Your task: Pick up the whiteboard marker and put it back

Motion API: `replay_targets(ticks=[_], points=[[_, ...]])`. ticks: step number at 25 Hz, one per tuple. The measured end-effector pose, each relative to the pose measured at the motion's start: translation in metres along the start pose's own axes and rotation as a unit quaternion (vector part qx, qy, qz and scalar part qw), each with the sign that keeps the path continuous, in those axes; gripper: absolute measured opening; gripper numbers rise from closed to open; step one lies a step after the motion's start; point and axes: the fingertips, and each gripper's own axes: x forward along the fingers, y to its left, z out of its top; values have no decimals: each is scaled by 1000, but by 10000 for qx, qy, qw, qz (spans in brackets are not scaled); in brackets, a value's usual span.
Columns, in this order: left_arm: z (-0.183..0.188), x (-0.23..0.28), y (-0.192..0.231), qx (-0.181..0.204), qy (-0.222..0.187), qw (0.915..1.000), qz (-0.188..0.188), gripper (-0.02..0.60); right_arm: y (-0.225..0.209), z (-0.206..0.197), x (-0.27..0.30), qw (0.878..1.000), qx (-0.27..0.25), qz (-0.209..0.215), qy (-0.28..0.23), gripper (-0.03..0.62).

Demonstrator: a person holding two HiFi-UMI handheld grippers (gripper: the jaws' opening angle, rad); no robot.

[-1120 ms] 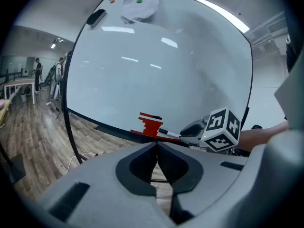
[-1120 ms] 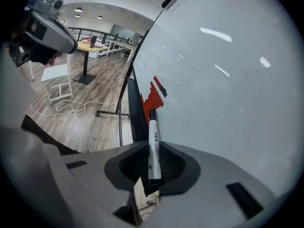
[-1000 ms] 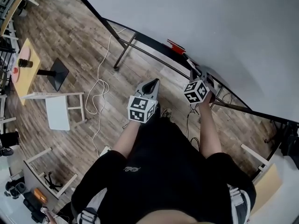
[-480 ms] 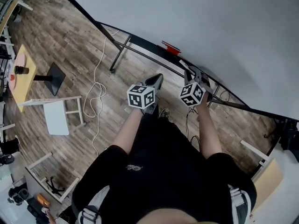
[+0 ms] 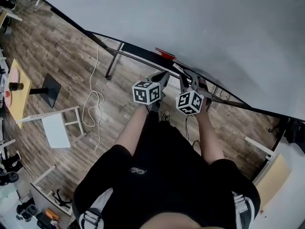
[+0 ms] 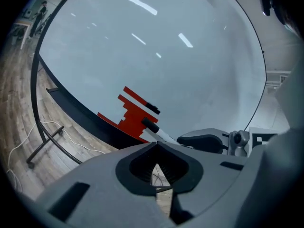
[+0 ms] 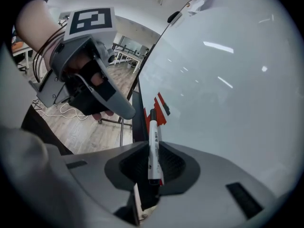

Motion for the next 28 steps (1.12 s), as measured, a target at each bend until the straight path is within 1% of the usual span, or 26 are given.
replay_targets(ticks=[5,8,10,12,13,14,15,16,18,19,21,23,25,28], points=[[5,-8,-6,-93,-92,9999,-74,8,1,9,-11,9998,5,-47,-197,52],[6,-13,-14,-203,-183,9993,-267,8,5,18,-19,9991,-134,-91,-403,52],[8,-17,-20,-293,-252,9983,-426,8,7,24,-26,9977,-371,-179,-534,52],[9,-21,-29,-397,-307,9965,-675,9,8,30,-33,9958,-589,-259,-652,52],[8,-23,-34,-464,-340,9951,-803,12,9,33,-37,9950,-642,-279,-709,52],[8,-25,-37,-540,-386,9936,-911,37,10,36,-40,9944,-672,-294,-764,52],[8,-28,-41,-620,-439,9921,-1001,90,10,38,-44,9937,-698,-307,-817,52],[8,-30,-43,-700,-499,9904,-1086,123,11,41,-47,9930,-722,-319,-879,52],[11,-35,-49,-915,-672,9850,-1302,153,13,49,-54,9910,-750,-322,-1058,52],[14,-39,-53,-1065,-797,9807,-1433,166,14,54,-58,9899,-748,-312,-1166,52],[20,-49,-58,-1354,-1080,9708,-1659,170,19,62,-66,9875,-731,-297,-1366,52],[24,-59,-62,-1458,-1291,9647,-1772,170,24,68,-73,9856,-717,-287,-1505,52],[24,-67,-63,-1422,-1398,9642,-1746,170,30,74,-78,9839,-756,-249,-1599,52],[19,-78,-63,-1440,-1535,9645,-1595,169,42,82,-84,9813,-795,-181,-1741,52]])
